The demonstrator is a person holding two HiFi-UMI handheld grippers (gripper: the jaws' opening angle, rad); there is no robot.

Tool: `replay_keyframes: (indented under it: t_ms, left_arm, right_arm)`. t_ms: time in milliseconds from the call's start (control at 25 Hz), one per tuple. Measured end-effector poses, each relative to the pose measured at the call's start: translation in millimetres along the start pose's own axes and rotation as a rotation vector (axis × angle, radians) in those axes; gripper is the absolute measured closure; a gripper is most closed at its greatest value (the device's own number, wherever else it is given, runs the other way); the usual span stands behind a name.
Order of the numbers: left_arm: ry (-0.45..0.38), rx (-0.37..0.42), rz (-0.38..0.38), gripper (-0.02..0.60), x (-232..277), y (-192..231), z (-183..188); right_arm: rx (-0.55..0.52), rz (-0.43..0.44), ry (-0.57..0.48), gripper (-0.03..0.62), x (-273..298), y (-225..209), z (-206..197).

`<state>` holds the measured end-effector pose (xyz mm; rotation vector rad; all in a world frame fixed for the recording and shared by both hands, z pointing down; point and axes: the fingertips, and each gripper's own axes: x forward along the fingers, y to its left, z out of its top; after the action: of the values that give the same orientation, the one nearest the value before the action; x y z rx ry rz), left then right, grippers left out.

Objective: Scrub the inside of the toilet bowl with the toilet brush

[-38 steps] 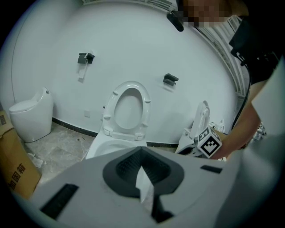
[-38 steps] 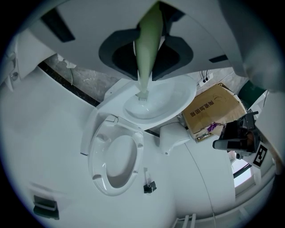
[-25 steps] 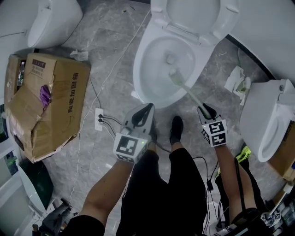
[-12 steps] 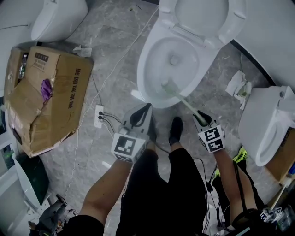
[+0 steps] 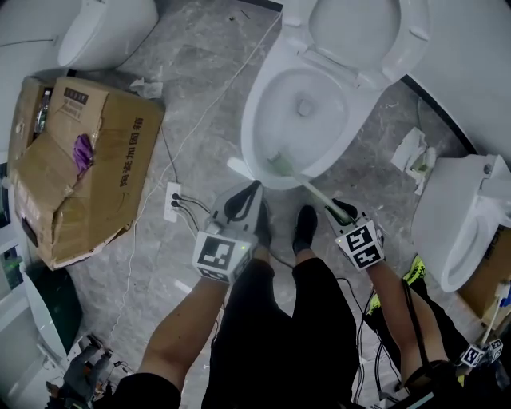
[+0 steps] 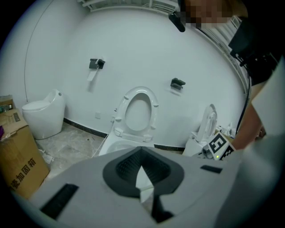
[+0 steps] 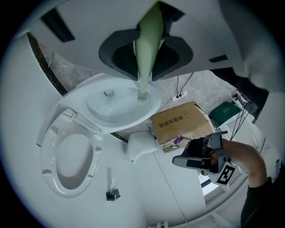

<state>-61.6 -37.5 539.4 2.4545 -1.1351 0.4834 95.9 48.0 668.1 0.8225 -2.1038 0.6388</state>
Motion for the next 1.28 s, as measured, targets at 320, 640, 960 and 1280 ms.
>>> replay_keyframes:
  t_ms: [320,640,960,1280]
  left_arm:
    - [0.001,-0.009,0.012,0.572,-4.7,5.0,-3.1]
    - [0.007,-0.015,0.031,0.572,-12.9,17.4,-0.5]
    - [-0.006,-0.003,0.053,0.571,-25.1,26.9,11.6]
    - [0.001,-0.03,0.057,0.572,-28.1,30.0,5.3]
  right_arm:
    - [-0.009,0.02,-0.002,0.488,7.8,10.5,7.9]
    - [-0.022,0.031,-0.007,0.488,16.2,15.7,21.2]
    - [0.006,0.018,-0.016,0.488,22.1,14.2,40.6]
    - [0.013,-0.014,-0.033,0.488,32.3,0.1,55.3]
